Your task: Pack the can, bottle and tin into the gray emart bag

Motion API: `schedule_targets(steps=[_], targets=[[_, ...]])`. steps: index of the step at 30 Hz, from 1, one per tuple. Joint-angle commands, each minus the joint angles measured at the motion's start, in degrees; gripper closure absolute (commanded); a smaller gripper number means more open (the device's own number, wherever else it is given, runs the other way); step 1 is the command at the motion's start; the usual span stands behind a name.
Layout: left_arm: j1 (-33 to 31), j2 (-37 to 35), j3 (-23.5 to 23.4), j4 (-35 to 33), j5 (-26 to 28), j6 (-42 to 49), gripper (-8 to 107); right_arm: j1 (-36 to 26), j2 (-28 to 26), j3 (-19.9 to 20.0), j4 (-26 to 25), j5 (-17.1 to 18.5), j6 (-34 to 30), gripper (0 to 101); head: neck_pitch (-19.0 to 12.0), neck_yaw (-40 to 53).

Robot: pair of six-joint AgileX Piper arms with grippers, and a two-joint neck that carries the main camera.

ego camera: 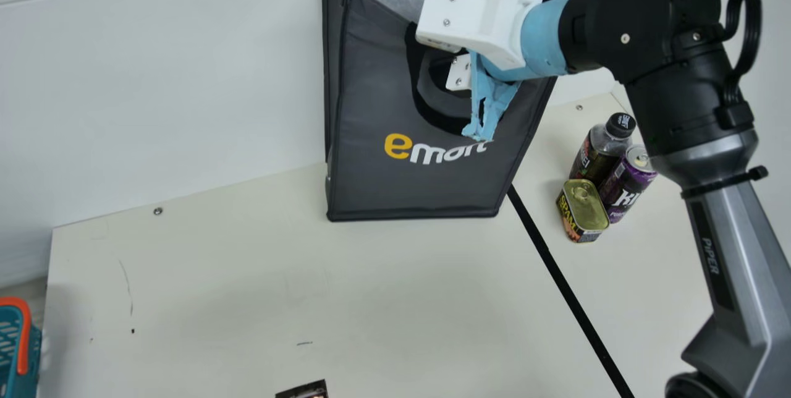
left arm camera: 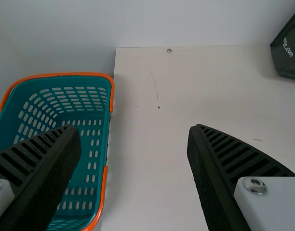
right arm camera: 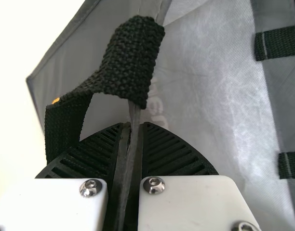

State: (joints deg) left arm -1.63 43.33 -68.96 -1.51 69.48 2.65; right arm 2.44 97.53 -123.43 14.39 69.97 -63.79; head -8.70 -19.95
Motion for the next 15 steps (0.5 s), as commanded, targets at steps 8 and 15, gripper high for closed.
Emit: schedule_targets(steps=[8,15], targets=[[0.0,0.0,0.0,0.0,0.0,0.0,9,2.6,-5.1,3.1,-1.9,-0.1,2.3,101,-1.3,0.0],[0.0,0.0,0.0,0.0,0.0,0.0,9,5.9,-9.5,6.1,-4.3,-0.1,4.7,101,-1.3,0.0]])
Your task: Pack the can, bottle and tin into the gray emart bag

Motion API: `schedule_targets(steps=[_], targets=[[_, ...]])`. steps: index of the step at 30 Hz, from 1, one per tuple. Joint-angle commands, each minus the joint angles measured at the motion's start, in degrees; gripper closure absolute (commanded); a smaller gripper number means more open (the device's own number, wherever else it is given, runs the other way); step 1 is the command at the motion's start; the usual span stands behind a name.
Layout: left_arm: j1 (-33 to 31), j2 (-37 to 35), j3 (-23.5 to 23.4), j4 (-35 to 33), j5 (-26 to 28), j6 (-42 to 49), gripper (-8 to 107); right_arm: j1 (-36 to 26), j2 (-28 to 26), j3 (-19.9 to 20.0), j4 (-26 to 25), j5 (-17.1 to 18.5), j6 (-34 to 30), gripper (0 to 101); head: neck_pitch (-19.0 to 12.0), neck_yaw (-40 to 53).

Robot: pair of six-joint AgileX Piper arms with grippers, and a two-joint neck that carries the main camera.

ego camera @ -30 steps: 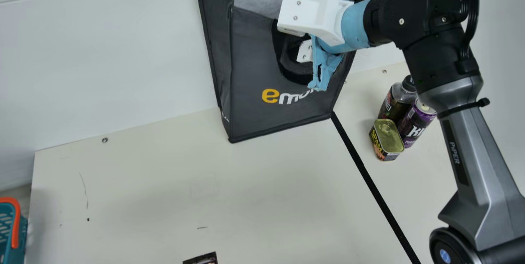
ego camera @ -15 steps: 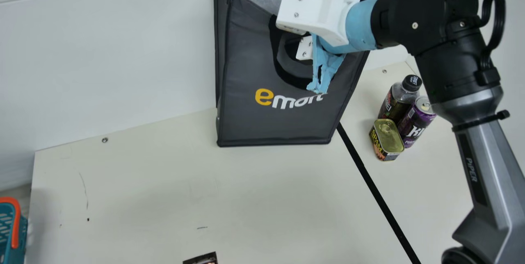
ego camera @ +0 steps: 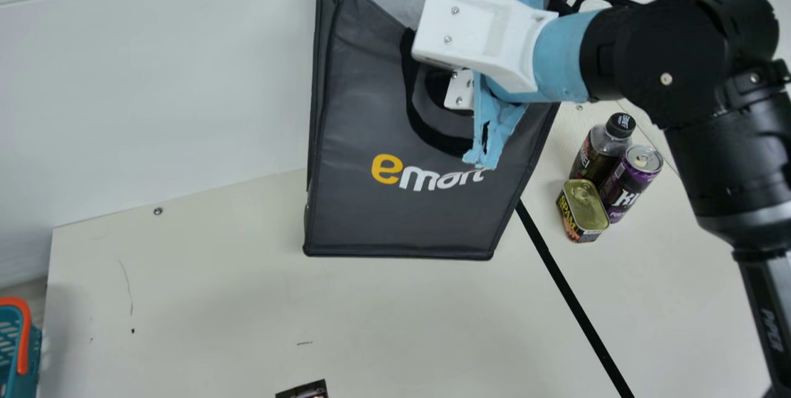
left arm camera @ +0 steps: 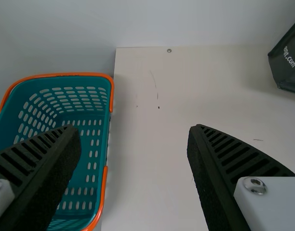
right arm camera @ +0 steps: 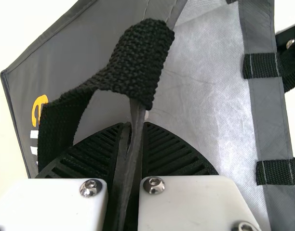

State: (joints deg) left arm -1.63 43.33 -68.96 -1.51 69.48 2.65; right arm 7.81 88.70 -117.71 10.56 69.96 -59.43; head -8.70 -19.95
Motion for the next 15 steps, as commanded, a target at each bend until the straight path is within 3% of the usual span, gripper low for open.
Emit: schedule_targets(steps=[1,15], targets=[[0.0,0.0,0.0,0.0,0.0,0.0,9,1.1,-1.3,0.8,-0.8,-0.1,0.8,101,-1.3,0.0],[0.0,0.0,0.0,0.0,0.0,0.0,9,9.5,-9.1,6.7,-7.2,-0.1,6.4,101,-1.3,0.0]])
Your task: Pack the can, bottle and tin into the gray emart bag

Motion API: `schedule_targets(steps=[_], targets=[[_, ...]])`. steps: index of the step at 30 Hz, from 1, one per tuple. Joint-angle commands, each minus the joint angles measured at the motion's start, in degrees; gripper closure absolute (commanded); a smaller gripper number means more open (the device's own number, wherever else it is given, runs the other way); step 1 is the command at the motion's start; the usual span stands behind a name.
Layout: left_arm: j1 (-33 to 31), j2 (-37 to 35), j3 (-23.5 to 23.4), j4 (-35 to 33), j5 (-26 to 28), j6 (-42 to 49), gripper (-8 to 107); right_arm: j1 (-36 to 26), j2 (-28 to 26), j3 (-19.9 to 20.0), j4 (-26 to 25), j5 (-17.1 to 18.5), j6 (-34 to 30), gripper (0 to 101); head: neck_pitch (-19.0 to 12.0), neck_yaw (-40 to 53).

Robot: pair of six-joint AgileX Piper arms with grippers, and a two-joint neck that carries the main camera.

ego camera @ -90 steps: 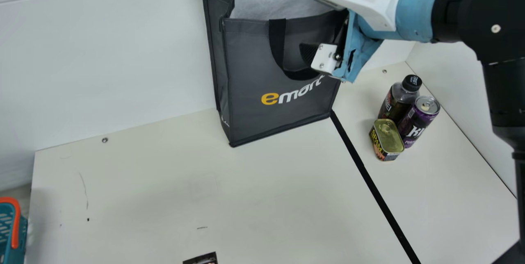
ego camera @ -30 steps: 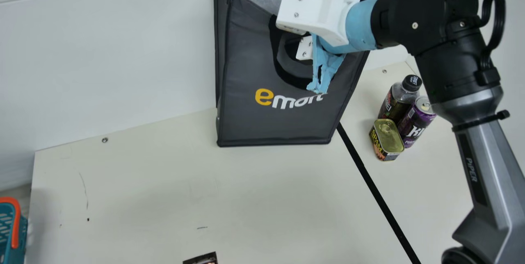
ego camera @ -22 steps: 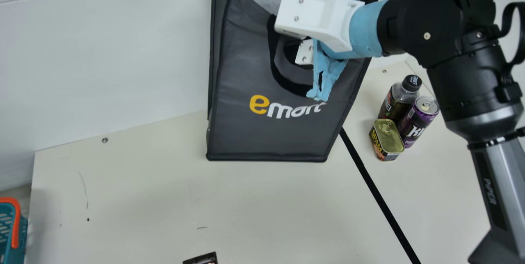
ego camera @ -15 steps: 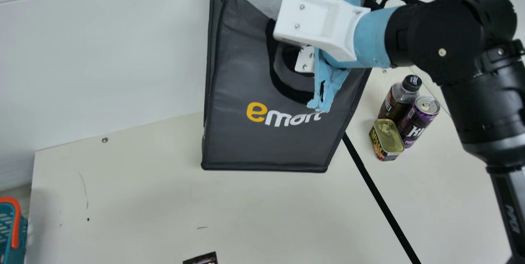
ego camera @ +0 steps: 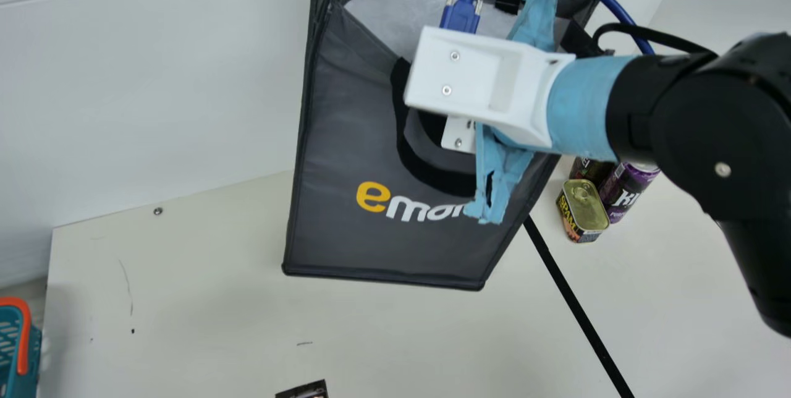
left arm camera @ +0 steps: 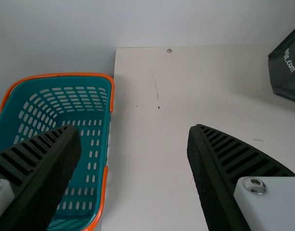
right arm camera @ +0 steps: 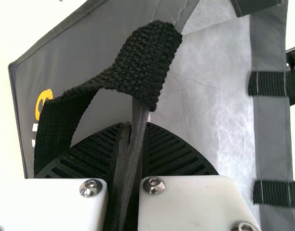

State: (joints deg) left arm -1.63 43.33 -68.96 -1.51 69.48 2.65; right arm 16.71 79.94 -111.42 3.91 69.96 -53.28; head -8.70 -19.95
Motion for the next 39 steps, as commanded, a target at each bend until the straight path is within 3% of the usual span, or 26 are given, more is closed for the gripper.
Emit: schedule_targets(steps=[1,20,39], targets=[[0.0,0.0,0.0,0.0,0.0,0.0,9,1.2,-0.8,0.7,-1.0,-0.1,0.7,101,-1.3,0.0],[0.0,0.0,0.0,0.0,0.0,0.0,9,10.0,-7.2,8.8,-7.5,-0.1,6.2,101,-1.3,0.0],[0.0,0.0,0.0,0.0,0.0,0.0,9,18.8,-8.6,14.7,-11.0,-0.1,13.0,101,-1.3,0.0]])
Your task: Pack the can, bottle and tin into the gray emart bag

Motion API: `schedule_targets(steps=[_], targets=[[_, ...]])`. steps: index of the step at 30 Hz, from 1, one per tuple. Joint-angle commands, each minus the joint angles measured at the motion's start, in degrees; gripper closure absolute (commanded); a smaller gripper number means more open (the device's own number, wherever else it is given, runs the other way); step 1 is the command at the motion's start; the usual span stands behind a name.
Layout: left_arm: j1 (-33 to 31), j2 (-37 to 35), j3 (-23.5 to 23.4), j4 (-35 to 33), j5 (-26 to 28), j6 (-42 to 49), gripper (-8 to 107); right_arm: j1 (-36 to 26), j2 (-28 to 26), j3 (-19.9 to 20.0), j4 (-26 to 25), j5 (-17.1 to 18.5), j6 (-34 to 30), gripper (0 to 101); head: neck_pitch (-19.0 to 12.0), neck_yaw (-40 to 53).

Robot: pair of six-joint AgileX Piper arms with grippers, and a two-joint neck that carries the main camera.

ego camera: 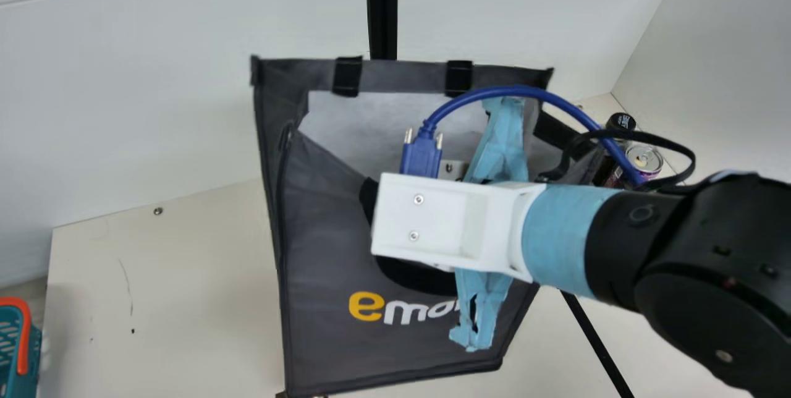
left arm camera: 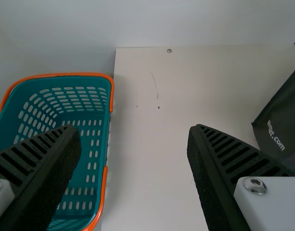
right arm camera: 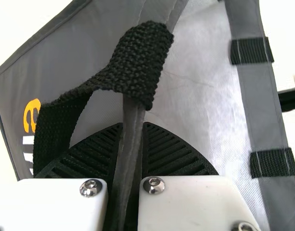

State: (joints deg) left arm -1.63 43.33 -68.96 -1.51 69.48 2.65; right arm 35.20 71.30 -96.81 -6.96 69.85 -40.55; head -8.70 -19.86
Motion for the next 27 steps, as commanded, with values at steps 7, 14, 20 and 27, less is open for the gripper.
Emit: schedule_targets(steps=[7,14,20,27], targets=[[0.0,0.0,0.0,0.0,0.0,0.0,9,2.6,-0.2,1.5,-0.5,0.0,2.2,97,-1.3,-0.1],[0.0,0.0,0.0,0.0,0.0,0.0,9,4.7,-0.6,2.8,-1.3,0.0,4.7,74,-1.3,-0.1],[0.0,0.0,0.0,0.0,0.0,0.0,9,6.4,-0.9,3.1,-2.0,0.0,6.6,53,-1.3,-0.1],[0.0,0.0,0.0,0.0,0.0,0.0,9,7.9,-1.6,2.9,-2.7,0.0,8.4,30,-1.3,-0.1]])
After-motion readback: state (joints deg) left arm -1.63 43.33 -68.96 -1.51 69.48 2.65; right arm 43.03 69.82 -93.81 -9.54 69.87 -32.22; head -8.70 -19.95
